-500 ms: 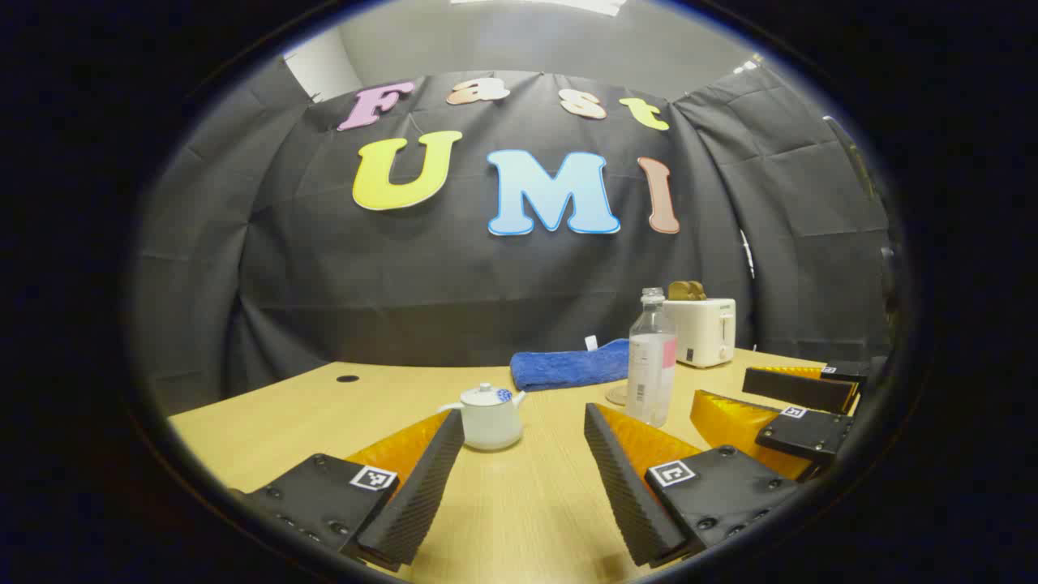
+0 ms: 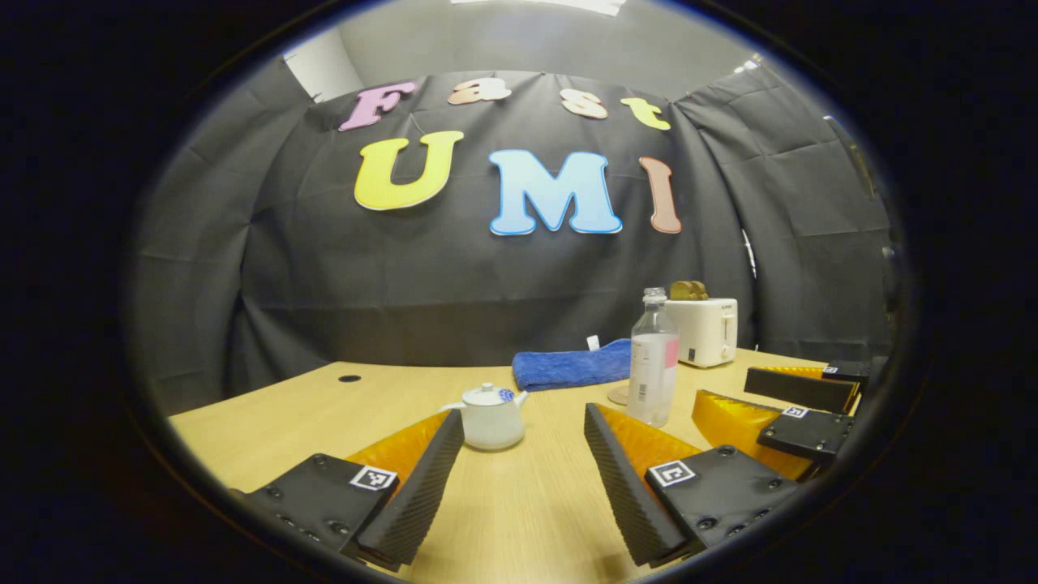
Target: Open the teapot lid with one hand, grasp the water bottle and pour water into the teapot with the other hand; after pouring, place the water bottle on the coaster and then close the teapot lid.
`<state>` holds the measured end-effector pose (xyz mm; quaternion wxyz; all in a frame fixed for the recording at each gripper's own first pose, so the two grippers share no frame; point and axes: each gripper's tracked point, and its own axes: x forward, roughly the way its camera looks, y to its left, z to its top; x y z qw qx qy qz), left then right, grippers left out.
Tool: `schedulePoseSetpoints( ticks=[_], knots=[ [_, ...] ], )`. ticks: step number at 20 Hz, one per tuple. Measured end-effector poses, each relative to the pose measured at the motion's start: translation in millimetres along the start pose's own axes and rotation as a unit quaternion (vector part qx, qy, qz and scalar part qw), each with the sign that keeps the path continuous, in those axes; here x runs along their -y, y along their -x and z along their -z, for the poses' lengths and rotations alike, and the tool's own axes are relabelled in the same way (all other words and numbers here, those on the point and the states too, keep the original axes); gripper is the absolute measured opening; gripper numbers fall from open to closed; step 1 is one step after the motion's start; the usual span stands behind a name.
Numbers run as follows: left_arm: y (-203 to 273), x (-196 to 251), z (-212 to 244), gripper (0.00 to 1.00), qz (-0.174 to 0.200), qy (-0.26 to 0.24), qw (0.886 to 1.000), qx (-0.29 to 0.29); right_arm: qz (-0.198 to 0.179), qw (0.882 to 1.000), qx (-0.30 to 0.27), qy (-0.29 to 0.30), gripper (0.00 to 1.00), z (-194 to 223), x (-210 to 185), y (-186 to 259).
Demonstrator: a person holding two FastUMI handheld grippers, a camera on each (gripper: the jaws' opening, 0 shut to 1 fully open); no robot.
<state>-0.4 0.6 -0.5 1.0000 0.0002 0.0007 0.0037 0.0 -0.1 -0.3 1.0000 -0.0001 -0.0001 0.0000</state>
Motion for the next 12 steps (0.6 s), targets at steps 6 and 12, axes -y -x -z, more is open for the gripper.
schedulePoseSetpoints(
  ticks=[6, 12],
  knots=[
    [0.7, -0.9, -0.2, 1.0, 0.0, 0.0, 1.0, 0.0, 0.0, 1.0, 0.0, 0.0, 0.85, -0.1, 0.1, 0.0],
    [-0.2, 5.6, 0.0, 1.0, 0.018, 0.001, 1.0, 0.002, -0.001, 1.0, 0.001, 0.001, 0.85, -1.2, -0.6, -0.5]
  ],
)
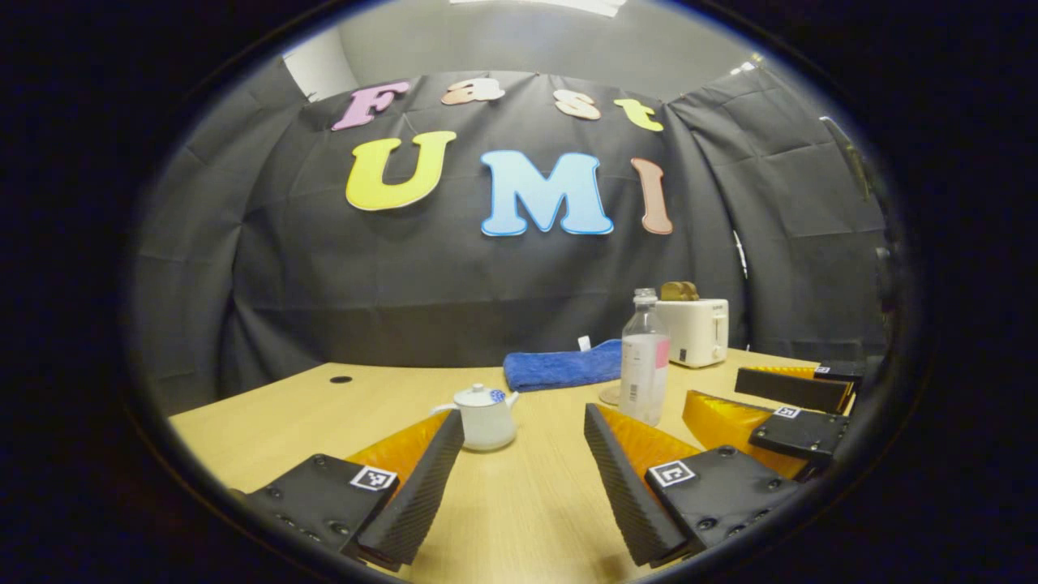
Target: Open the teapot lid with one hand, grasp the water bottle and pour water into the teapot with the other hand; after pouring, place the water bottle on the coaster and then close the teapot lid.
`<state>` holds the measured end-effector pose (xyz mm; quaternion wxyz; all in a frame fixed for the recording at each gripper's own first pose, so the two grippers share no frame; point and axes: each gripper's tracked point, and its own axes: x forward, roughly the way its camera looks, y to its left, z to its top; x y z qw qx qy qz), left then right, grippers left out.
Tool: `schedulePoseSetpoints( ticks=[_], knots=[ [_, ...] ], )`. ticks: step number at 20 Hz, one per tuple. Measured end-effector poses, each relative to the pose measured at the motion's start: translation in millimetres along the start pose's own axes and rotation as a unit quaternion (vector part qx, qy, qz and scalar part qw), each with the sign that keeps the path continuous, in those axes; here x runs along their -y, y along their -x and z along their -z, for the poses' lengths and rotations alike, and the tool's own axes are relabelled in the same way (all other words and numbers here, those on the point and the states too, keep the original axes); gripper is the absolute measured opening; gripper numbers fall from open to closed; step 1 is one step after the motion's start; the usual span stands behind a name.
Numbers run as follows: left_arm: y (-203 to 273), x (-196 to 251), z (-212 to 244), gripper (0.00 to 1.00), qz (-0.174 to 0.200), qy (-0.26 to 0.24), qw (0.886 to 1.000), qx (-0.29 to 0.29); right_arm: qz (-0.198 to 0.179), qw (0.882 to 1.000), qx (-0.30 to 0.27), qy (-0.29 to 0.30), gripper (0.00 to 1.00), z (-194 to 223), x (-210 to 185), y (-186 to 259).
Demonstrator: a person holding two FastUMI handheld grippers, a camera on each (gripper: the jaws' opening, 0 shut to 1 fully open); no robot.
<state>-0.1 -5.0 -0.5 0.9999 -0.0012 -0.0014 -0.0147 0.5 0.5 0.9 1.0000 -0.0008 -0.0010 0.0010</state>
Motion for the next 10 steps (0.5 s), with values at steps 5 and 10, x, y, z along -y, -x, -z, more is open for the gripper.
schedulePoseSetpoints(
  ticks=[5, 10],
  knots=[
    [-1, -8, -9, 1.0, 0.003, 0.005, 1.0, 0.006, 0.003, 1.0, 0.0, 0.015, 0.85, -4, 2, -1],
    [-21, -30, -33, 1.0, -0.003, 0.017, 1.0, 0.01, 0.002, 1.0, 0.009, 0.004, 0.85, -30, 1, -20]
  ],
)
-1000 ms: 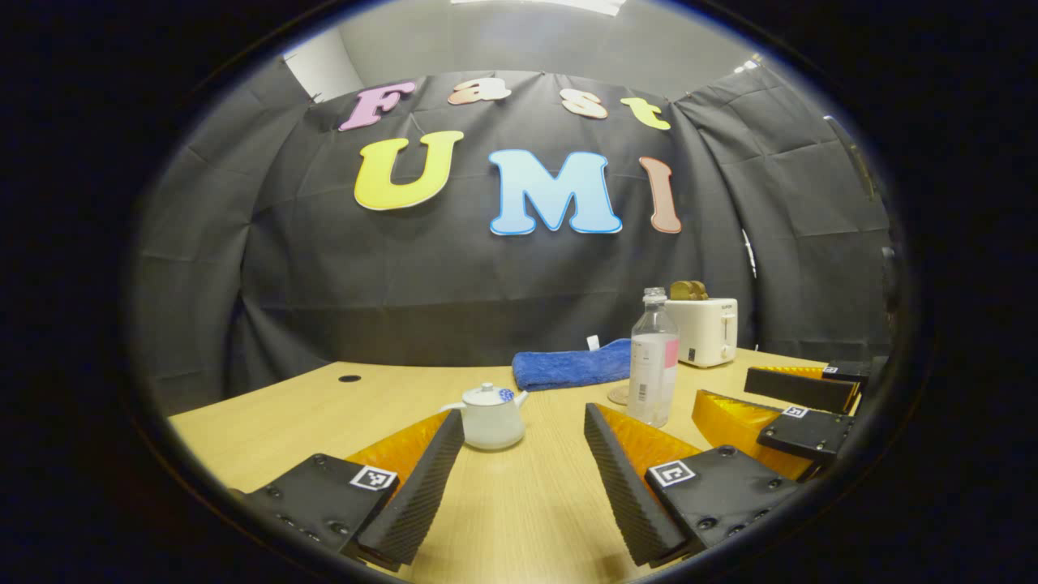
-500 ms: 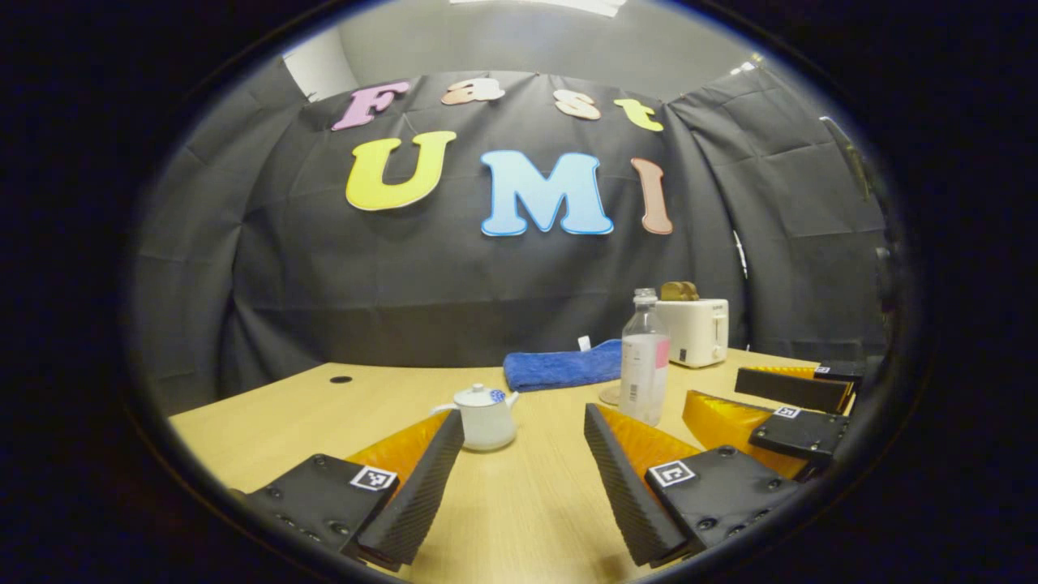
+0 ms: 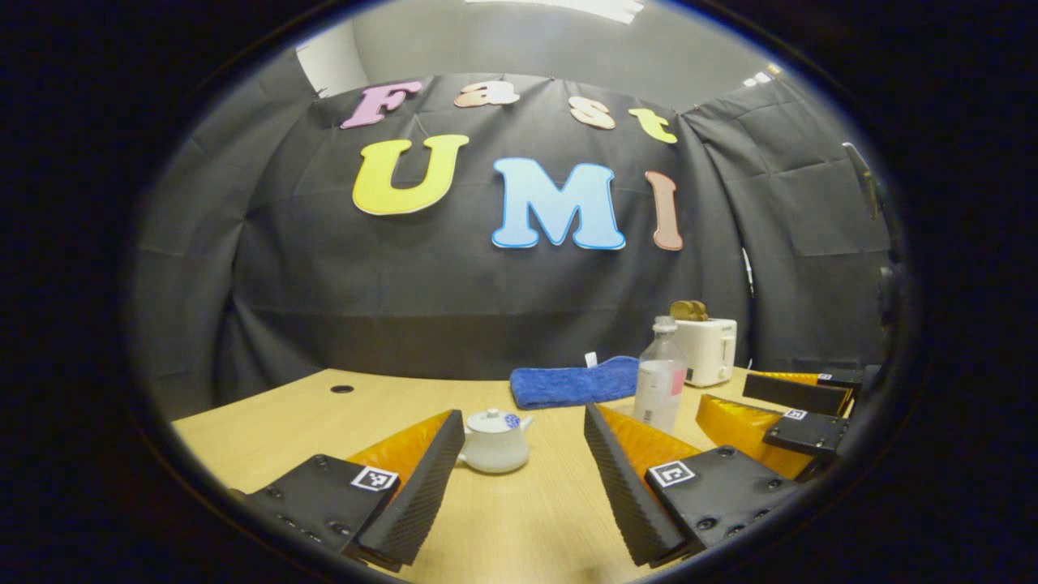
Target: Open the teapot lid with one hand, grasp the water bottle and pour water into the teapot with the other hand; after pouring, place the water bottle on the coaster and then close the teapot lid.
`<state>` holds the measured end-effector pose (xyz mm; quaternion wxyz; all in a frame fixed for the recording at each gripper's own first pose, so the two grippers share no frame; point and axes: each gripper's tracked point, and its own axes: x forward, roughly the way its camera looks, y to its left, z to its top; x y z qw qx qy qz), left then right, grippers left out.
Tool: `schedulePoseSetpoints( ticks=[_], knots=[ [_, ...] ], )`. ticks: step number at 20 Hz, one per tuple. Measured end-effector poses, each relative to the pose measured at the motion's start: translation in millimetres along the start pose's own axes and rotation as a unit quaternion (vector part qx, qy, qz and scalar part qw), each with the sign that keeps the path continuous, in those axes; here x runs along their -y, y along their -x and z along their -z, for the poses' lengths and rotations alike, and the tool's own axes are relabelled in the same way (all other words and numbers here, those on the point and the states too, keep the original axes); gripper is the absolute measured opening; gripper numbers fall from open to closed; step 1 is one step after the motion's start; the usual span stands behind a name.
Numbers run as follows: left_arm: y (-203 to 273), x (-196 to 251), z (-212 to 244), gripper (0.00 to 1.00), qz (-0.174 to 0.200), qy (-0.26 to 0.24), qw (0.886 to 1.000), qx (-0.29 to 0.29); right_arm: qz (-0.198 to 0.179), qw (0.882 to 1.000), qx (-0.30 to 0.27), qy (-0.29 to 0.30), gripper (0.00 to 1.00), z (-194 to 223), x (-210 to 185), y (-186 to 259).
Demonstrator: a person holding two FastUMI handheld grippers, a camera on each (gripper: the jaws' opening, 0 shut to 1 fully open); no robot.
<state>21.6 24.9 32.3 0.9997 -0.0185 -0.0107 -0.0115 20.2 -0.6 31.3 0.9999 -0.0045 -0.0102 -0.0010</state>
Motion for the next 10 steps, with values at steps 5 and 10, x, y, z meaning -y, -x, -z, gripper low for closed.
schedulePoseSetpoints(
  ticks=[5, 10],
  knots=[
    [-21, -12, -8, 0.99, 0.004, -0.001, 1.0, -0.004, 0.002, 1.0, -0.016, -0.015, 0.85, -10, 0, -23],
    [-44, -14, -7, 0.99, 0.017, -0.001, 1.0, -0.012, 0.005, 0.999, -0.033, -0.029, 0.85, -12, 0, -48]
  ],
)
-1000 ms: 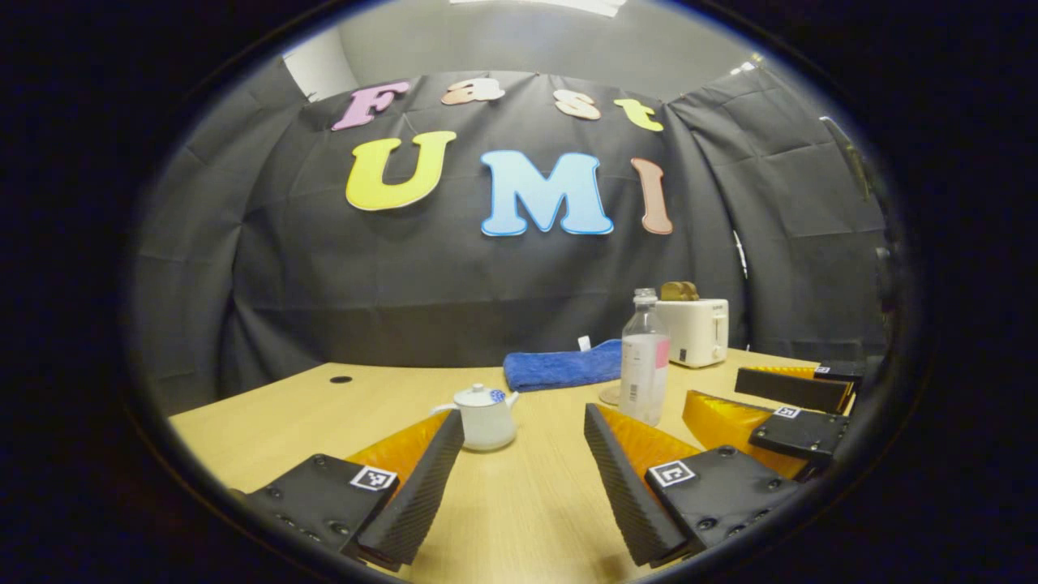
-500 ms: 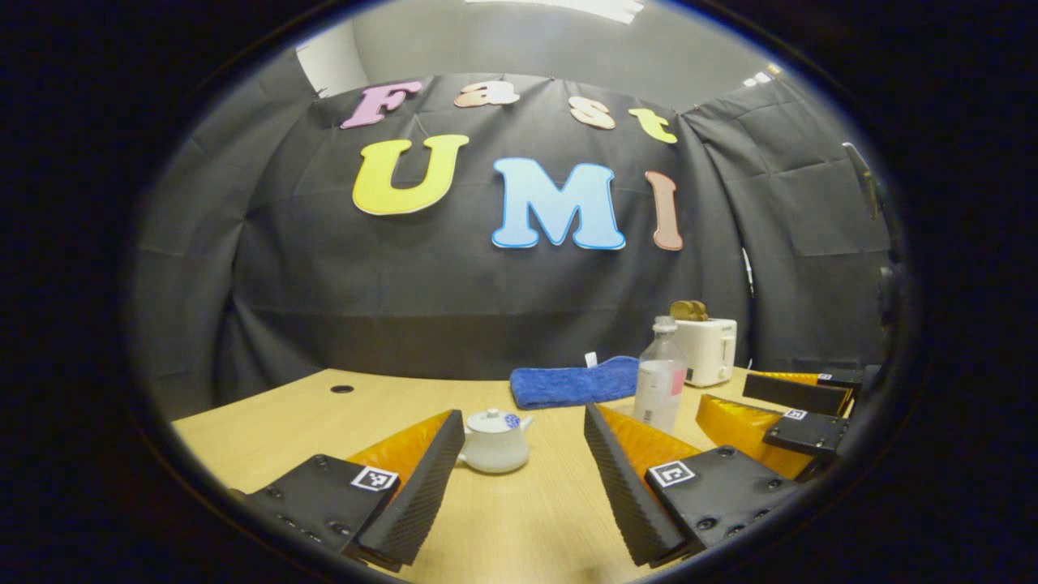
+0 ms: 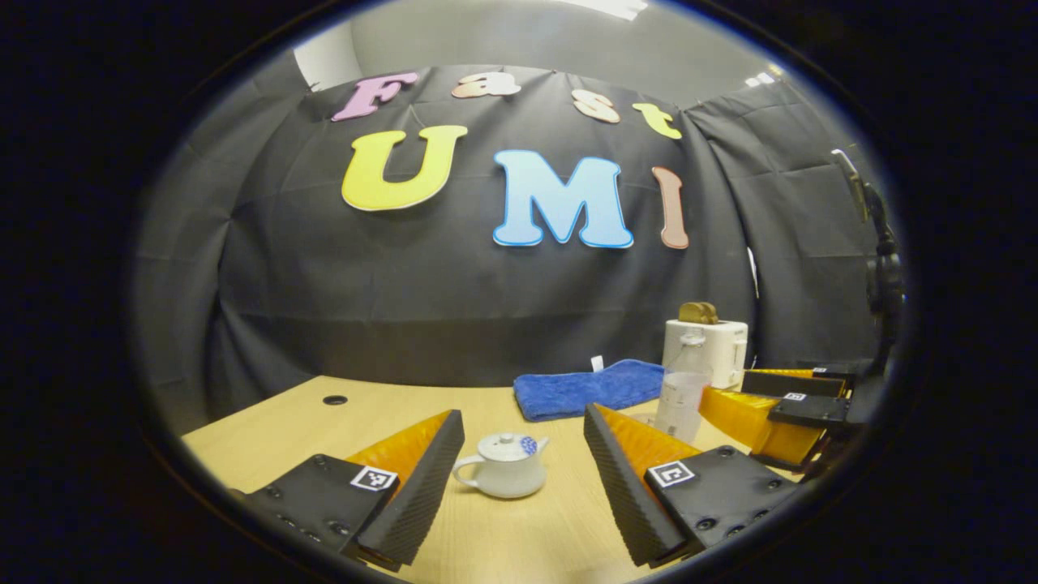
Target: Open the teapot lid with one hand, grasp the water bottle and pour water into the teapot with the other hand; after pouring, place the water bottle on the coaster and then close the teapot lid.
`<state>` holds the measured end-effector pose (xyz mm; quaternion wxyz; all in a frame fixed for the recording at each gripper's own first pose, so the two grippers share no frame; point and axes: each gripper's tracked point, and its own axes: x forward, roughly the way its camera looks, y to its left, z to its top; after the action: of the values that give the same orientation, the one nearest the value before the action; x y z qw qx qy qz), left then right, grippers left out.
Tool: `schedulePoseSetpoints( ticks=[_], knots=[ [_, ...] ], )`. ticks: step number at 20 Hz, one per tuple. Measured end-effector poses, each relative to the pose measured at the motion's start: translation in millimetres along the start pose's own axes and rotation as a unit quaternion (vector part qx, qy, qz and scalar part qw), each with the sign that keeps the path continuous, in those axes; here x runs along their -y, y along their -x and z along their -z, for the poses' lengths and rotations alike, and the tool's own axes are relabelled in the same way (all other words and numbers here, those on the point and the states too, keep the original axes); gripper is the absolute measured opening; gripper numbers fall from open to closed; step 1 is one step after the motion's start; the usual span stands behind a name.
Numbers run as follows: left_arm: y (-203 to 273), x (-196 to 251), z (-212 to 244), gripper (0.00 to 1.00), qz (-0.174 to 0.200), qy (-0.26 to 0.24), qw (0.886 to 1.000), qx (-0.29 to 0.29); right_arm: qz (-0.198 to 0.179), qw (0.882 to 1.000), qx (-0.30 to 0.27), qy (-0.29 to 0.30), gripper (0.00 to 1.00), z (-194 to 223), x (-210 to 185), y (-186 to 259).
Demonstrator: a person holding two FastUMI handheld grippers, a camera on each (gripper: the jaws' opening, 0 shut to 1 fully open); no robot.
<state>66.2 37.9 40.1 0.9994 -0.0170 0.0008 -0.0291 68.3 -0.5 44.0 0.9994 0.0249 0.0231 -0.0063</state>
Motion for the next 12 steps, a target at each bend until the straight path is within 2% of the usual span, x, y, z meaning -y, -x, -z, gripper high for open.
schedulePoseSetpoints(
  ticks=[12],
  knots=[
    [-59, -2, 17, 0.99, 0.027, -0.002, 0.999, -0.016, 0.052, 0.998, -0.019, -0.017, 0.85, -5, 27, -40]
  ],
)
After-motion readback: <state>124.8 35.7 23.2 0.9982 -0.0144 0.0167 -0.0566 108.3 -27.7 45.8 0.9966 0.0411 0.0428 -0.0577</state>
